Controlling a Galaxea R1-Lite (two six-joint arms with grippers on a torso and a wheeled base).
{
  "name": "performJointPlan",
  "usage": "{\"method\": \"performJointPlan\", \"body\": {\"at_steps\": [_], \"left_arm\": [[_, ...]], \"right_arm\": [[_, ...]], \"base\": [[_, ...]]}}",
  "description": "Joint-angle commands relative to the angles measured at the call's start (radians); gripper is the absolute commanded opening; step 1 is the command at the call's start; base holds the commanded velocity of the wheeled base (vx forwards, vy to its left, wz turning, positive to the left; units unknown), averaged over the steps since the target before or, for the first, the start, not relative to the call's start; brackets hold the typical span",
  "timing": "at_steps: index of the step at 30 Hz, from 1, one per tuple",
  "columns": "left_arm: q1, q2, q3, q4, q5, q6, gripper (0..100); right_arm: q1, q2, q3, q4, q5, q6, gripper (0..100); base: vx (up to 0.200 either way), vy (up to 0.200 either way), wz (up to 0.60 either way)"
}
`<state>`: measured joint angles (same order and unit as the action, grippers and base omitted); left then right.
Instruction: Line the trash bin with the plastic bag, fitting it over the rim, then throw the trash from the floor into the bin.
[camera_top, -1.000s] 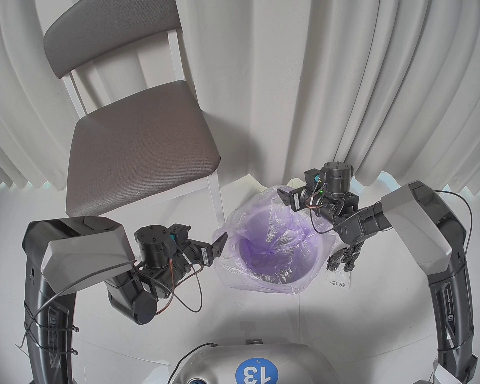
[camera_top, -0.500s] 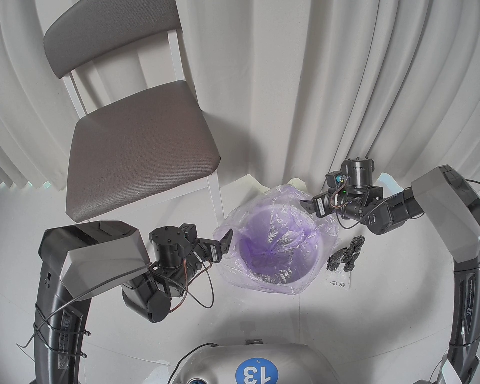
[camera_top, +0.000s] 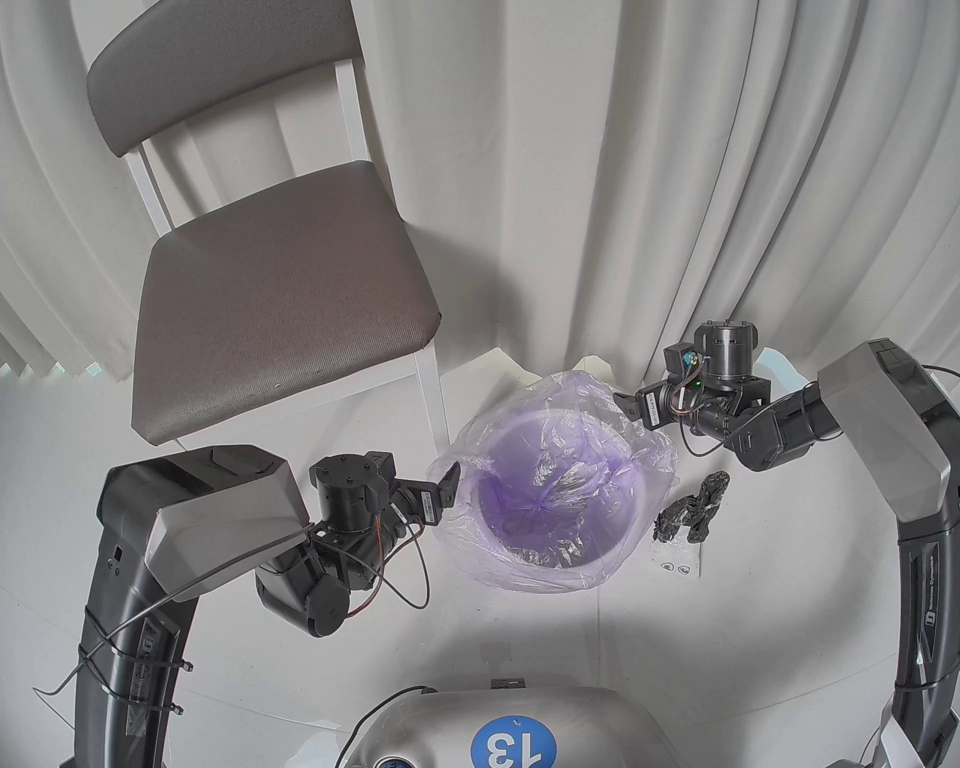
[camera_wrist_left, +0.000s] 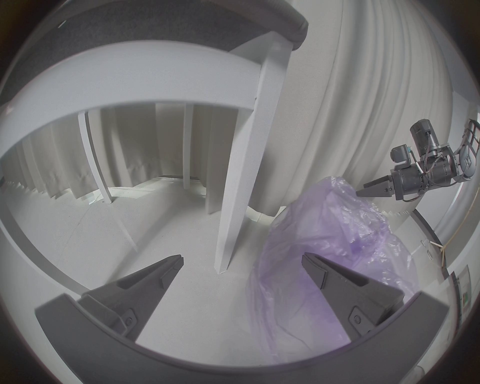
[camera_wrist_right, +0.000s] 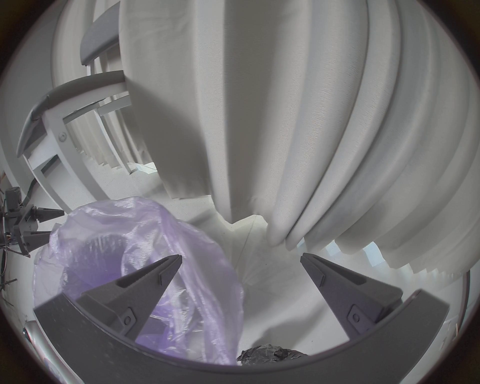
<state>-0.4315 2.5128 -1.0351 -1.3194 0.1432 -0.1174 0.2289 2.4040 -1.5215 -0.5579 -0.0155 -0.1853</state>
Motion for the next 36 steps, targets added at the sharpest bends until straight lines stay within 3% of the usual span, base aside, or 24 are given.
{"method": "performJointPlan", "body": {"at_steps": [1,36], "left_arm": [[0.014,0.035,-0.031,0.002,0.004,-0.008,100],[0.034,0.172,-0.103,0.042,0.015,-0.005,100]], "right_arm": [[-0.008,0.040,-0.029,0.000,0.000,0.004,100],[-0.016,0.195,-0.143,-0.040,-0.003,0.023,100]], "base": [[0.000,0.000,0.00],[0.000,0.000,0.00]]}}
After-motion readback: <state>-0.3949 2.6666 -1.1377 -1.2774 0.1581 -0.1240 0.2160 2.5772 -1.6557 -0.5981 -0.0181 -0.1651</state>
